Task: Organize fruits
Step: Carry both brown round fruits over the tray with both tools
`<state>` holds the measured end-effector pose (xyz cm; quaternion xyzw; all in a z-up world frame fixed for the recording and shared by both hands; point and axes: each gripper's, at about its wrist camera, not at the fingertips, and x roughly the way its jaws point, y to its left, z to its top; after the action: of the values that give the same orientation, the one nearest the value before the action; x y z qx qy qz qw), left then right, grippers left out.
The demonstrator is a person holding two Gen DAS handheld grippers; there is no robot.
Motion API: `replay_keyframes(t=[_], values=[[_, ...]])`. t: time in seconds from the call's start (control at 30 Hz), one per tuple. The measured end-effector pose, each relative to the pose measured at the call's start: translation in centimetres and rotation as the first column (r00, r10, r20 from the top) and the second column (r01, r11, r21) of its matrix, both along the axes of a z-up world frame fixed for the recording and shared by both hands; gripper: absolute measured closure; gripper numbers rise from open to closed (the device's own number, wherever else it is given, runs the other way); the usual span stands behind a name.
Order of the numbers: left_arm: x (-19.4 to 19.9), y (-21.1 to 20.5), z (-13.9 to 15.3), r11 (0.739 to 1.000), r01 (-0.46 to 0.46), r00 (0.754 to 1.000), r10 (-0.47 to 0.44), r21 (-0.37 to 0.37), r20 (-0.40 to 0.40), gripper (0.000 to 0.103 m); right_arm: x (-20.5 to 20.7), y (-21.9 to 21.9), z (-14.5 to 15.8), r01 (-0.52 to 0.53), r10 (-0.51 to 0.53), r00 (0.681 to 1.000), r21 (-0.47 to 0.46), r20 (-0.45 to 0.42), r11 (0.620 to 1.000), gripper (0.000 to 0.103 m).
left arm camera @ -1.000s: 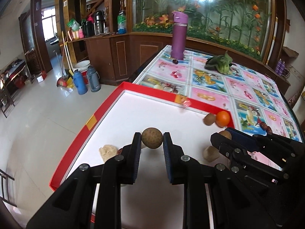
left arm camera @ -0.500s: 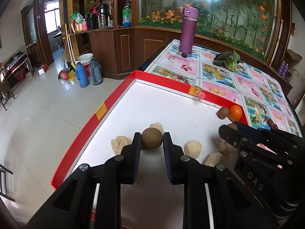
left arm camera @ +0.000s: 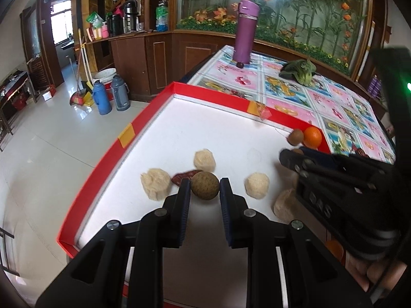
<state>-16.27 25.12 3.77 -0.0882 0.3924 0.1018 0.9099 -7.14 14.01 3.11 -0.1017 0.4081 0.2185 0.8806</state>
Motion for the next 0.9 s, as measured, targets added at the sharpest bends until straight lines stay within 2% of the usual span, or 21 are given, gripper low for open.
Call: replay_keyframes(t=[0.2,0.27,0.53,0.8,0.83,0.9], values=[[-0.3,-0.7,-1.4,0.997,0.06,0.998,-0.061,-0.038,-0.029,0.078,1.1,-0.1,-1.2,0.043,-0.044,0.997,-0.019,-0.064,0.999,0.084],[-0.5,-1.3,-1.5,0.997,0.077,0.997,-0.078,-0.022,-0.023,0.078,1.3,-0.1,-1.1,0.056,-0.058,0.996,-0.036,-0.06,0.998,0.084],[-0.9,-2.6,-1.3,0.991,0.131,0.991,-0.132,-0.037,-0.027,0.078,2.6,0.3,-1.1,0.072,-0.079,0.99,-0.063,-0.118,0.995,0.083],[-1.5,-4.4,-1.2,0.991,0.131,0.99,-0.131,0.005,-0.049,0.078,3.1,-0.3,-1.1,0.054,-0.055,0.984,-0.011,-0.167,0.998,0.083],[-1.5,-4.5,-1.3,0.991,0.133,0.99,-0.132,0.005,-0.058,0.075,3.2,-0.6,-1.0,0.058,-0.054,0.984,0.014,-0.172,0.998,0.083],[-1.6,-4.9,-1.2,0.99,0.138,0.988,-0.137,0.015,-0.068,0.059,3.3,-1.1,-0.7,0.055,-0.046,0.985,0.051,-0.168,0.997,0.083]])
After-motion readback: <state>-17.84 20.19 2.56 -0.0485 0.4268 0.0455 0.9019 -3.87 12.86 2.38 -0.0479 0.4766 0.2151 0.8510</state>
